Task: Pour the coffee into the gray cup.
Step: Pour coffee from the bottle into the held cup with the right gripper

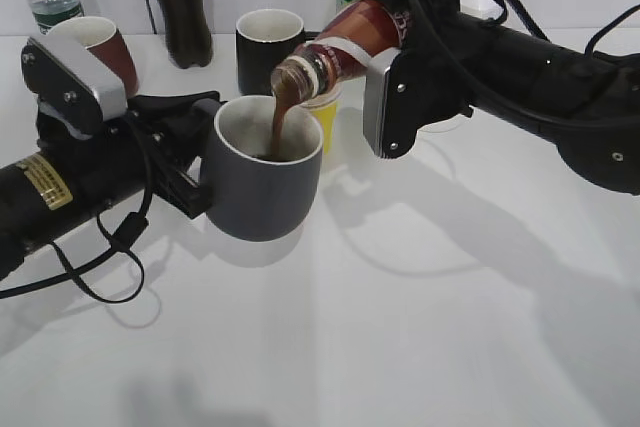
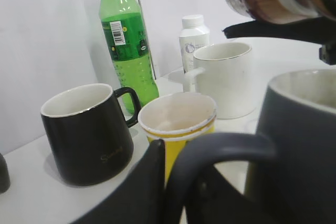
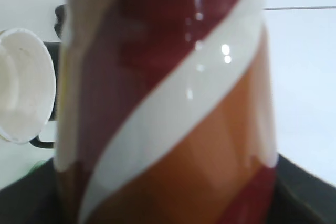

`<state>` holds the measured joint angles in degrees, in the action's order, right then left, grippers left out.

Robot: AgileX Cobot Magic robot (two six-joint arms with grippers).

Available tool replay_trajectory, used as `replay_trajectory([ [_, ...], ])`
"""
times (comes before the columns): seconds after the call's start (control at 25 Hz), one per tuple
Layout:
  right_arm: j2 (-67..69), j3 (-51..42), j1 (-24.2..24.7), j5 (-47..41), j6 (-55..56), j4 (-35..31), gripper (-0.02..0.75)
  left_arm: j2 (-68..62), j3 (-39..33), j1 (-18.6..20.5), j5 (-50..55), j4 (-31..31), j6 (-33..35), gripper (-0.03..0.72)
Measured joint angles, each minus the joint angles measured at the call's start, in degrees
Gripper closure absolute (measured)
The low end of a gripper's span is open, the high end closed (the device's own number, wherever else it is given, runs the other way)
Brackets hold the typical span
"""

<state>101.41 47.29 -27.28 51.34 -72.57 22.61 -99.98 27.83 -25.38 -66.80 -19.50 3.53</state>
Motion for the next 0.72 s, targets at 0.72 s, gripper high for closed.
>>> replay_trajectory([
  [0.72, 0.0, 0.0, 0.0, 0.0, -0.36, -0.06, 0.209, 0.0, 0.0, 0.0, 0.22, 0.0, 0.0, 0.606],
])
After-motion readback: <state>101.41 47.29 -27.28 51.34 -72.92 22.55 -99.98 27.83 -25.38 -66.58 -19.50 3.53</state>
